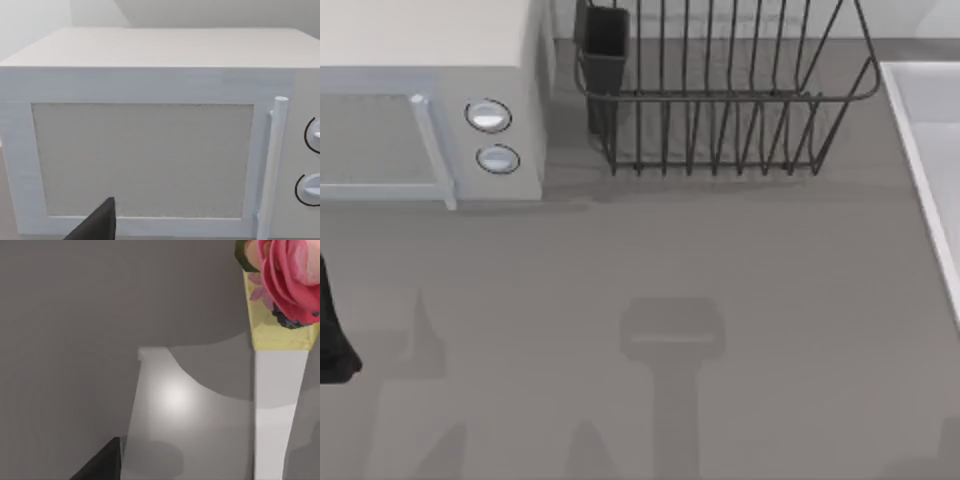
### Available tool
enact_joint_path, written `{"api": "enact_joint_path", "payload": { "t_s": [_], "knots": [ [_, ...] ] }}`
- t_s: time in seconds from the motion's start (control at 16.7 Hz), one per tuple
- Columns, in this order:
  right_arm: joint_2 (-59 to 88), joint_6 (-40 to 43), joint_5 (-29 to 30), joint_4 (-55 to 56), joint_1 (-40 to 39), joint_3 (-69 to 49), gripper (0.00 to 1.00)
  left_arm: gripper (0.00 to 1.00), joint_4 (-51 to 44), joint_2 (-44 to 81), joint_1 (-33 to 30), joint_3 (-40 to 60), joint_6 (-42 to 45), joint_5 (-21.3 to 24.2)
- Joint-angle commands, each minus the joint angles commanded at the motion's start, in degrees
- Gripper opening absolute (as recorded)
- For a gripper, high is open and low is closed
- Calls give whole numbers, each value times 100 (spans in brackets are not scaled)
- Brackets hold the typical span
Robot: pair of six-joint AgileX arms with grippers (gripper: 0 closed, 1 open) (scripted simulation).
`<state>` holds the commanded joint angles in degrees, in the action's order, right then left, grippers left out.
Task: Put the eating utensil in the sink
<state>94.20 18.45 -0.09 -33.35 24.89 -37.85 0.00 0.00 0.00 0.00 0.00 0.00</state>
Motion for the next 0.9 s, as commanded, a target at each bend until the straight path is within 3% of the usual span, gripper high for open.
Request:
{"api": "enact_joint_path", "payload": {
  "t_s": [0.42, 0.9],
  "knots": [
    [0, 0, 0, 0, 0, 0, 0, 100, 0, 0, 0, 0, 0, 0],
    [-804, 56, -74, -1646, 36, -963, 0, 100, 0, 0, 0, 0, 0, 0]
  ]
}}
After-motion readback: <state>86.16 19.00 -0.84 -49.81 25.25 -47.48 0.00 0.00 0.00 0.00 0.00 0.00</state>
